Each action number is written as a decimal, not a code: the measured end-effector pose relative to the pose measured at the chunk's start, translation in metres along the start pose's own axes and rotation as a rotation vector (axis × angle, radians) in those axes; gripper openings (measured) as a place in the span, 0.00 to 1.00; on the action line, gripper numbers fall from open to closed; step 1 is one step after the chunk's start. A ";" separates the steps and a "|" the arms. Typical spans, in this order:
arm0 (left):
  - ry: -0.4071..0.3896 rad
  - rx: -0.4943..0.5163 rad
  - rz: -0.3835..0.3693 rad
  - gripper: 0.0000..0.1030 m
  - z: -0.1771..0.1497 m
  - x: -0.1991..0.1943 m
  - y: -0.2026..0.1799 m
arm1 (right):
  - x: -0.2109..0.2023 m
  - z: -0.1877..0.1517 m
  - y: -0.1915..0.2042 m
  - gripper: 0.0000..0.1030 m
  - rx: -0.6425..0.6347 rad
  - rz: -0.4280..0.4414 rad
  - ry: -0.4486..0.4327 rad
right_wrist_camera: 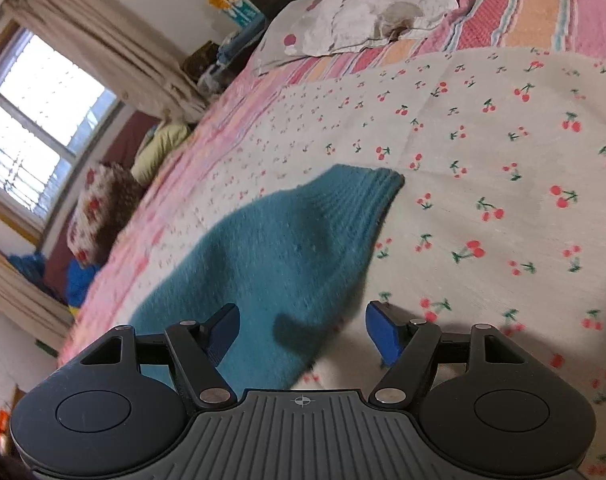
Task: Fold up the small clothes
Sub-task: 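Grasp the sleeve cuff nearest the right tool with the right tool, then fold the held sleeve across the sweater body and open the right tool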
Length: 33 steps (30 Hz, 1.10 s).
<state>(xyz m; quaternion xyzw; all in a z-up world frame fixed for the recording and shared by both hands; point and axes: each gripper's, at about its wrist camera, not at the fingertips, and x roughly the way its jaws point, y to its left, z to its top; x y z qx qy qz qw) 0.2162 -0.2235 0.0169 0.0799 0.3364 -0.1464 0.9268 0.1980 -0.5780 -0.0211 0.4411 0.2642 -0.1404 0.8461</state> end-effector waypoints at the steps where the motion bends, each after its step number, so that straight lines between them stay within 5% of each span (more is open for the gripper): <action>1: 0.001 -0.001 0.000 1.00 0.000 0.000 0.000 | 0.004 0.002 -0.001 0.69 0.017 0.013 -0.001; 6: -0.003 -0.007 0.005 1.00 -0.002 -0.002 0.004 | 0.016 0.007 -0.009 0.64 0.106 0.064 -0.032; 10: -0.006 -0.024 -0.001 1.00 -0.004 -0.006 0.008 | 0.018 0.009 -0.016 0.26 0.157 0.084 -0.009; 14: -0.019 -0.035 0.002 1.00 -0.007 -0.015 0.017 | 0.009 0.010 -0.012 0.12 0.174 0.130 -0.011; 24: -0.045 -0.117 0.045 1.00 -0.028 -0.054 0.079 | -0.034 -0.008 0.119 0.10 -0.147 0.293 -0.052; 33: -0.074 -0.191 0.143 1.00 -0.068 -0.098 0.159 | -0.026 -0.122 0.272 0.10 -0.573 0.423 0.072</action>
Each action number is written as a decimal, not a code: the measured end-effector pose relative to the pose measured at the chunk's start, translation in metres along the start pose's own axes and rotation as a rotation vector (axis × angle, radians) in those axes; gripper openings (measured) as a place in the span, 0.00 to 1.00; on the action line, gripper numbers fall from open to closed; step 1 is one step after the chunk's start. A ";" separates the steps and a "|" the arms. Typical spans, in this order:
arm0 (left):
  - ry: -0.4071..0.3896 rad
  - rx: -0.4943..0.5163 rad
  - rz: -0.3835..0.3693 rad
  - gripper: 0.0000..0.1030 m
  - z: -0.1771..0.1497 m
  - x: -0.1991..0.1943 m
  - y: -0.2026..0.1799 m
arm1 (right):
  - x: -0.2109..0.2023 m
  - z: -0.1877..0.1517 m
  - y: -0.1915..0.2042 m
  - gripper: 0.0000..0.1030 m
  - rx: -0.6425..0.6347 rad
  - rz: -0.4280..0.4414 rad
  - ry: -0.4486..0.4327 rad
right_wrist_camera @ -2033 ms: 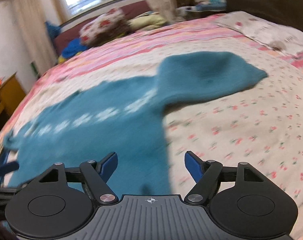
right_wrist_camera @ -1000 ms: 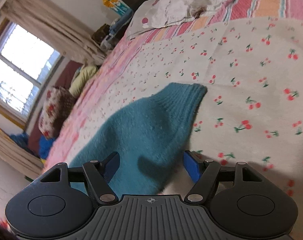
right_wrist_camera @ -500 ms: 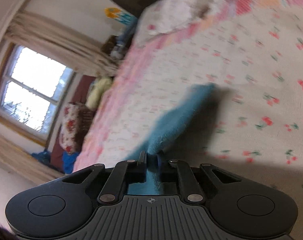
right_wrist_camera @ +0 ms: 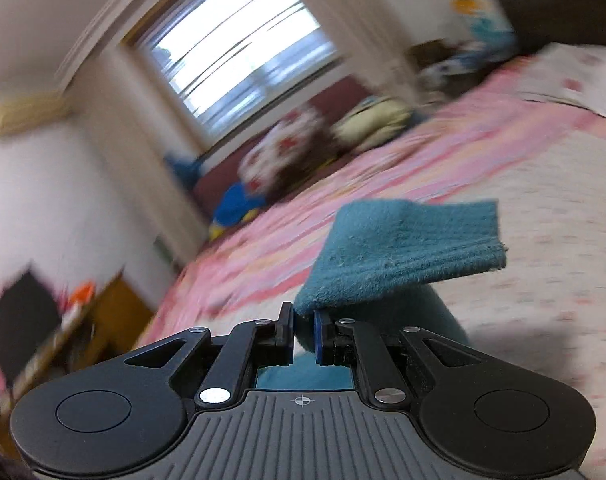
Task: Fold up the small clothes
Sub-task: 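Fold the held sleeve across the sweater body and open the right tool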
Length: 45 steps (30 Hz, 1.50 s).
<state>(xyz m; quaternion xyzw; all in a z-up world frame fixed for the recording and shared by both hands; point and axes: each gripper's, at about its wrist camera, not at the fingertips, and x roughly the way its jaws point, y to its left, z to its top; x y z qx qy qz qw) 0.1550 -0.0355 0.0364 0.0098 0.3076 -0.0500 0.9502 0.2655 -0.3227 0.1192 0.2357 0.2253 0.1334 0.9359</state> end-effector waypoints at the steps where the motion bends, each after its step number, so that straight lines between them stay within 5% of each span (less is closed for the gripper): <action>1: -0.003 -0.009 0.013 1.00 -0.003 -0.003 0.011 | 0.014 -0.008 0.020 0.10 -0.049 0.007 0.030; 8: 0.002 -0.126 0.072 1.00 -0.026 -0.012 0.074 | 0.097 -0.104 0.120 0.14 -0.428 -0.053 0.239; 14: -0.009 -0.180 0.085 1.00 -0.038 -0.012 0.103 | 0.119 -0.163 0.144 0.24 -0.608 -0.094 0.353; 17: -0.019 -0.188 0.077 1.00 -0.039 -0.012 0.112 | 0.119 -0.178 0.154 0.29 -0.709 -0.113 0.337; 24: -0.033 -0.194 0.070 1.00 -0.042 -0.018 0.117 | 0.126 -0.187 0.172 0.28 -0.791 -0.133 0.306; 31: -0.049 -0.190 0.092 1.00 -0.043 -0.020 0.120 | 0.133 -0.187 0.182 0.17 -0.780 -0.141 0.301; 45: -0.098 -0.324 0.225 1.00 -0.022 -0.033 0.174 | 0.118 -0.193 0.177 0.40 -0.713 -0.047 0.356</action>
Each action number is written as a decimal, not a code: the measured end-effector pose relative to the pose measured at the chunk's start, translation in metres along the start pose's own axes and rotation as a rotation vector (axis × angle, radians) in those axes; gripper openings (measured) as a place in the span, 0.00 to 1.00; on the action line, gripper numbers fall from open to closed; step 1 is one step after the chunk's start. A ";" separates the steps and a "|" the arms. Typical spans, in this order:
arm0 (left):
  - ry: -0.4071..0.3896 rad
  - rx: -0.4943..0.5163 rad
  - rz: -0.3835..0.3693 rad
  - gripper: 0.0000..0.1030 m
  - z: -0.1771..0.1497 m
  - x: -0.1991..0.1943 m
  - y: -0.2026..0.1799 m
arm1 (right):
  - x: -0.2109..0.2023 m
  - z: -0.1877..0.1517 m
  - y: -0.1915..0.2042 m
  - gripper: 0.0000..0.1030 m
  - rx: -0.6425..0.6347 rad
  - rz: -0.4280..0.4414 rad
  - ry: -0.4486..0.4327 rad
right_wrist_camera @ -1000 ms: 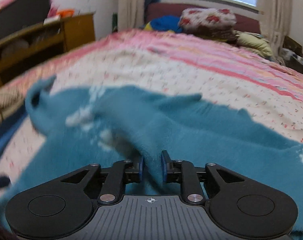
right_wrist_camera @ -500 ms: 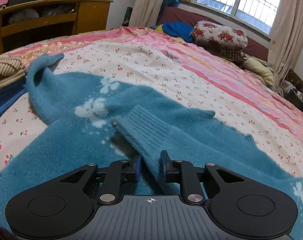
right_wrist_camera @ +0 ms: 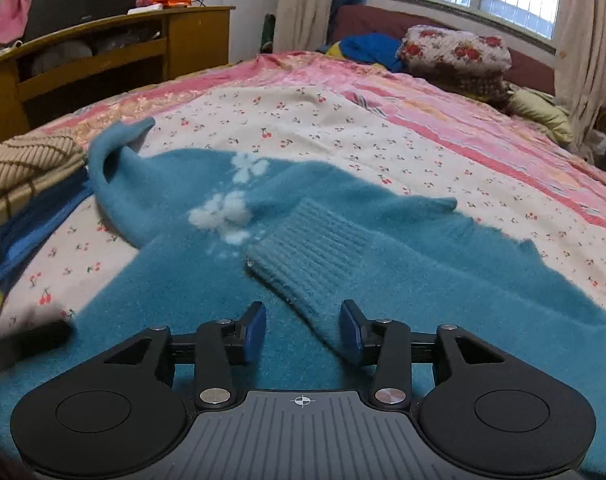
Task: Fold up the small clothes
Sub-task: 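Fold the held sleeve across the sweater body and open the right tool, then grasp the other sleeve cuff with the left tool and lift it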
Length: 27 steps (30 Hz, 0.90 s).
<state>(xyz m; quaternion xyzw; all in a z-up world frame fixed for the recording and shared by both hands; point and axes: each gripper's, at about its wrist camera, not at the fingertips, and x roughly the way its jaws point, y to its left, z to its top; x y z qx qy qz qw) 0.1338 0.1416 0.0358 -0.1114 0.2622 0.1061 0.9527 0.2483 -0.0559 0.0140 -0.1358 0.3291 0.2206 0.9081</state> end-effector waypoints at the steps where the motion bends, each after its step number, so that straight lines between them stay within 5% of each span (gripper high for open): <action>1: -0.007 0.001 0.013 1.00 0.007 0.001 0.004 | -0.001 0.000 -0.001 0.40 0.016 0.003 -0.006; 6: -0.053 0.064 0.123 1.00 0.051 0.014 0.013 | -0.010 -0.002 -0.006 0.40 0.115 0.059 -0.040; 12: -0.007 0.073 0.267 1.00 0.093 0.061 0.031 | -0.014 -0.010 -0.006 0.40 0.185 0.121 -0.057; 27: 0.224 0.197 0.493 0.89 0.114 0.172 0.049 | -0.006 -0.016 -0.006 0.41 0.270 0.199 -0.073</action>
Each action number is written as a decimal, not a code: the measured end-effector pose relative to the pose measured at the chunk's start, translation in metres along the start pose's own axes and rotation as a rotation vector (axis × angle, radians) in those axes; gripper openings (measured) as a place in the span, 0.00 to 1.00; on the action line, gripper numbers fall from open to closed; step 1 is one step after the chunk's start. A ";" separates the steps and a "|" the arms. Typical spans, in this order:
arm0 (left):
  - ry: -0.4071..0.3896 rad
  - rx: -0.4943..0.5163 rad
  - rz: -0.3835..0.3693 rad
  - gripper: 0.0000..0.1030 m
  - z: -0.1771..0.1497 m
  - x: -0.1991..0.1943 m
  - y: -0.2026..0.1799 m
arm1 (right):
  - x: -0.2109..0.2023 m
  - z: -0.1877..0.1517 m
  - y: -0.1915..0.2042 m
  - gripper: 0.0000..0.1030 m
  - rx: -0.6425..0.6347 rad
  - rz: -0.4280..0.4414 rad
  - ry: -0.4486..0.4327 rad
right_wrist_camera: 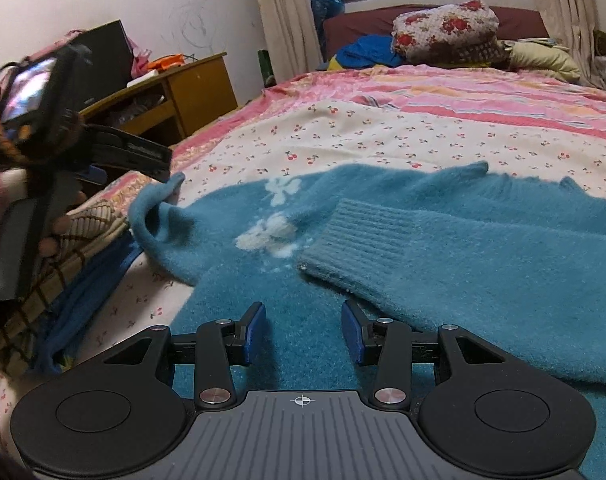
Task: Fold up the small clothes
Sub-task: 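Grasp the other sleeve cuff with the left tool and lift it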
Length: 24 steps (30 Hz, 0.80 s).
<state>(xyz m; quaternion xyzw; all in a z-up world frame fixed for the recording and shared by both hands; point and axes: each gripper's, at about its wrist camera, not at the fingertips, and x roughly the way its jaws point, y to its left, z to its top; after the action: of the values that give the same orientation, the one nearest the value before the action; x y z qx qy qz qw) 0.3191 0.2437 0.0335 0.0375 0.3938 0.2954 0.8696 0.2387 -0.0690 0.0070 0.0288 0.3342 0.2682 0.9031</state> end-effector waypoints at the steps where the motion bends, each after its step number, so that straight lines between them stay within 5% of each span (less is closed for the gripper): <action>1: 0.019 0.015 0.016 0.86 -0.001 0.005 -0.002 | 0.000 0.000 0.000 0.41 0.001 0.001 0.000; 7: 0.108 0.029 0.032 0.59 -0.005 0.025 -0.003 | 0.000 -0.001 0.001 0.41 0.006 -0.002 -0.003; 12: 0.138 -0.043 -0.039 0.22 -0.008 0.026 0.005 | -0.001 0.000 0.000 0.40 0.014 -0.005 -0.002; 24: 0.021 -0.109 -0.150 0.15 -0.005 -0.019 0.011 | -0.006 0.002 -0.001 0.40 0.032 -0.016 -0.003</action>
<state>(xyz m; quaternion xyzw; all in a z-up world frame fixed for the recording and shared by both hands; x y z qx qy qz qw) 0.3010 0.2414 0.0460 -0.0427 0.3878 0.2507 0.8860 0.2366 -0.0722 0.0122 0.0409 0.3373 0.2553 0.9052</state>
